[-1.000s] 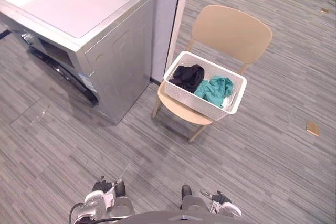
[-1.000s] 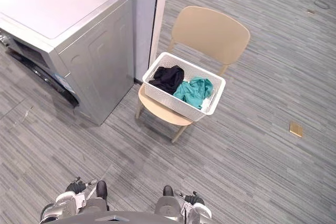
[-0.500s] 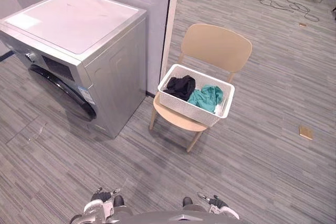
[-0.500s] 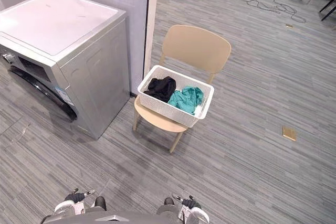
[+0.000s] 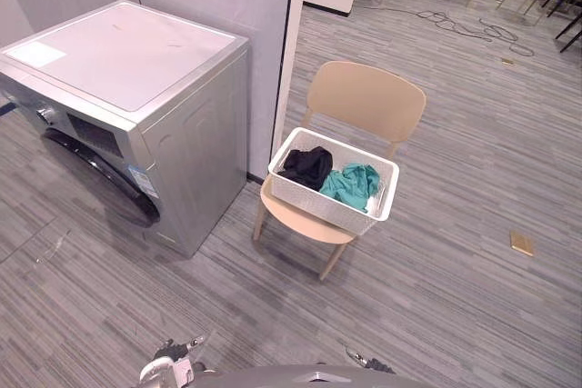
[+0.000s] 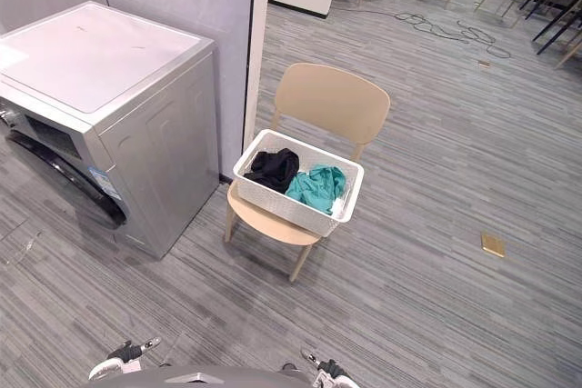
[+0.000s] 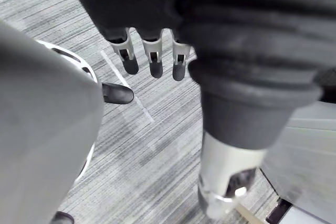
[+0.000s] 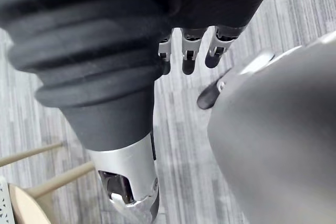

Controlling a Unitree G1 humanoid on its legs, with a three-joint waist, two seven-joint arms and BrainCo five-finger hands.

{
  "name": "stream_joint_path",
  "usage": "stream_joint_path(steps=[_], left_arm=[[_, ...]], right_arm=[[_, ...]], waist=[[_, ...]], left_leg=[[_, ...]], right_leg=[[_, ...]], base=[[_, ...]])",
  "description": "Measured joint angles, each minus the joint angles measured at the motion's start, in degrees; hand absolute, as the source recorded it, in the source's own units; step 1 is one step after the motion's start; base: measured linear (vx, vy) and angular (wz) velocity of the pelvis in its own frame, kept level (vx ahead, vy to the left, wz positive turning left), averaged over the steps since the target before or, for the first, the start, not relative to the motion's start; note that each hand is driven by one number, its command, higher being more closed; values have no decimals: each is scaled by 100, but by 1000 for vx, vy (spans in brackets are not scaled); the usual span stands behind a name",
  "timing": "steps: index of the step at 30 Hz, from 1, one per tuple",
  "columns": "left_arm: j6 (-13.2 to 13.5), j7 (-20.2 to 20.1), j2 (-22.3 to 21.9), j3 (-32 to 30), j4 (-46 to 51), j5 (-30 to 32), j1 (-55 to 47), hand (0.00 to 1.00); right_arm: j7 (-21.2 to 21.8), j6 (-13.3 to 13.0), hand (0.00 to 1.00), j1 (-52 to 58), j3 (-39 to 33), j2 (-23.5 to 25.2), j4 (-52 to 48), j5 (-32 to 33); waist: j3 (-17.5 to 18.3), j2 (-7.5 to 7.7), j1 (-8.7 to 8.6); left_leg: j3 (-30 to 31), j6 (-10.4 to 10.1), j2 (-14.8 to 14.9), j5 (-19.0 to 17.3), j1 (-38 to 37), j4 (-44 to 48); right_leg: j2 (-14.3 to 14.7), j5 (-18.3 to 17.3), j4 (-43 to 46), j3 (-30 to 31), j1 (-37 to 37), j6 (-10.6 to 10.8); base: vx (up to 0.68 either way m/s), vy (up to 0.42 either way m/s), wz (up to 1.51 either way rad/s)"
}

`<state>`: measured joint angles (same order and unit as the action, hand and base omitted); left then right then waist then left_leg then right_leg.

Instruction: Pick up the laundry basket with both hands and put the clothes into the washing machine.

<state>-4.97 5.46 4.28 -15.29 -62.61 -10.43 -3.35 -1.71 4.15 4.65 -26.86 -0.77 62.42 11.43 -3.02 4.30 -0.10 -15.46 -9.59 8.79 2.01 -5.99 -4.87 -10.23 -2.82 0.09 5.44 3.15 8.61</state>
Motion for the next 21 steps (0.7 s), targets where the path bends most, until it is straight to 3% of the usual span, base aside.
stream_joint_path(steps=[3, 10, 12, 14, 15, 16, 17, 18, 19, 20, 21], left_arm=[[-3, -55, 30, -145, -118, -9, 18, 0], [5, -77, 87, -214, -157, -242, -14, 0], [6, -79, 105, -229, -138, -306, 2, 0], [37, -79, 122, -233, -91, -347, 19, 0], [56, -77, 118, -202, -90, -353, 21, 0], [56, -64, 55, -193, -106, -344, 21, 0], [53, -56, 17, -195, -104, -344, 12, 0], [53, -35, 29, -197, -82, -342, -20, 0], [32, -31, 23, -230, 24, -333, -27, 0], [28, -8, 60, -277, 81, -304, -52, 0], [18, 11, 121, -369, 150, -274, -69, 0]], right_arm=[[29, 26, 0, 74, -175, -79, 194, -16], [18, 114, 0, 124, -257, -227, 228, -515], [15, 112, 0, 28, -266, -236, 207, -514], [10, 110, 0, -93, -274, -239, 153, -515], [-18, 105, 0, 16, -332, -298, 145, -539], [-30, 111, 0, 5, -367, -379, 83, -543], [-40, 100, 0, 52, -411, -345, -39, -492], [-51, 48, 0, 189, -330, -207, -322, -487], [-88, 1, 0, 271, -252, -71, -345, -453], [-103, -4, 0, 267, -273, 25, -357, -440], [-137, -5, 0, 306, -203, 85, -398, -440]], waist=[[-5, -8, -58], [-66, -43, -18], [-155, 25, -8], [-301, 155, -7], [-302, 174, -46], [-396, -20, -89], [-415, -122, -129], [-439, -205, -186], [-483, -273, -175], [-534, -170, -121], [-605, -17, -53]], left_leg=[[52, -8, 26, -2, -1, 22], [290, 22, -47, 1, 28, 41], [301, 154, -180, -122, 111, 229], [331, 363, -530, -459, 245, 737], [457, 635, -772, -739, 410, 1168], [609, 548, -776, -939, 516, 1421], [655, 601, -750, -970, 514, 1451], [815, 644, -708, -988, 490, 1443], [908, 697, -616, -996, 438, 1404], [936, 747, -610, -1019, 384, 1404], [998, 817, -587, -1035, 311, 1403]], right_leg=[[2, 10, -30, -173, 91, 25], [-97, -45, 107, -482, 125, 150], [-272, -227, 356, -527, 25, 199], [-701, -568, 894, -583, -101, 169], [-1009, -666, 1219, -658, -68, 24], [-1006, -478, 2356, -564, -501, -231], [-947, -231, 2981, -496, -791, -664], [-763, 576, 3881, -256, -1278, -1434], [-555, 1050, 4531, 102, -1643, -1028], [-424, 778, 4852, 205, -1786, -814], [-106, 148, 5276, 163, -2021, -677]], base=[[29, -27, 12], [-20, -14, 15], [-63, 51, 9], [-56, 162, 30], [-45, 248, 51], [-27, 221, 58], [-47, 197, 75], [28, 216, 88], [46, 238, 77], [96, 125, 47], [93, 79, 23]])
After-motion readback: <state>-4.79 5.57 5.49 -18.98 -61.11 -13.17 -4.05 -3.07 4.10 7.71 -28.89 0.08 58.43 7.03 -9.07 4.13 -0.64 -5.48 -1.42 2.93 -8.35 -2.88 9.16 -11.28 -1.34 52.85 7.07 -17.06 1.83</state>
